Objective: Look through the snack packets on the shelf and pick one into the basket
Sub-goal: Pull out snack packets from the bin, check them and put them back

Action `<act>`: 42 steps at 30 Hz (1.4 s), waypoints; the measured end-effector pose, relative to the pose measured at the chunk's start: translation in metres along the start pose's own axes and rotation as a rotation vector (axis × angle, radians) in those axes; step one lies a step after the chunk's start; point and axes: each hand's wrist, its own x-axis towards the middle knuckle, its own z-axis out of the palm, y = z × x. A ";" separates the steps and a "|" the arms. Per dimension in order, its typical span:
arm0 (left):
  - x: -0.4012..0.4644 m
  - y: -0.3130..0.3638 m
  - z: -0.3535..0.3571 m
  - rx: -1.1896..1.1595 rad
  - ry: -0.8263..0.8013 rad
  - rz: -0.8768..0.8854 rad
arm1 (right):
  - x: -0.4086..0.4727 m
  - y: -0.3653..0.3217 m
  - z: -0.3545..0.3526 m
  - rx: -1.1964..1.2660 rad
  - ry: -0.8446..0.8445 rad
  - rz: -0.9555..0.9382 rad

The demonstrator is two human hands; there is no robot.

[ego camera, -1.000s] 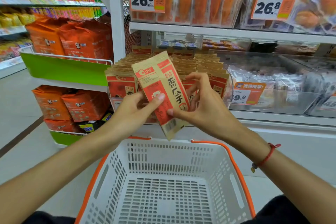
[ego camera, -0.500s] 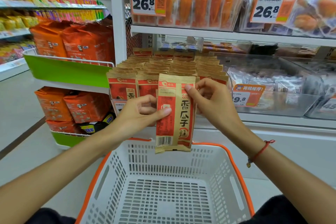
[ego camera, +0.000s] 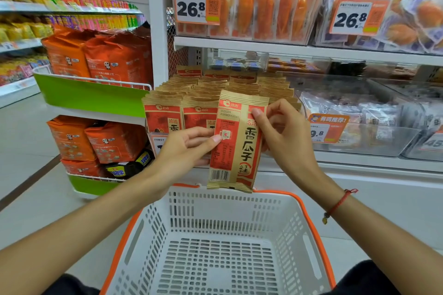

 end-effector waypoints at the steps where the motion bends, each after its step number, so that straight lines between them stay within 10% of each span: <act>1: -0.001 -0.001 -0.001 -0.016 0.016 0.004 | 0.000 0.001 0.001 0.011 -0.016 0.031; 13: -0.005 0.004 0.000 -0.369 0.223 -0.002 | -0.016 -0.008 0.013 0.025 -0.289 0.051; 25: -0.015 0.004 0.013 -0.156 0.125 0.083 | -0.014 -0.010 0.011 -0.083 -0.325 0.020; 34: -0.003 0.005 0.003 -0.001 0.017 0.147 | 0.011 -0.001 -0.051 0.586 -0.850 0.423; 42: 0.005 0.016 0.012 0.067 -0.069 0.249 | 0.012 0.014 -0.069 0.558 -1.037 0.437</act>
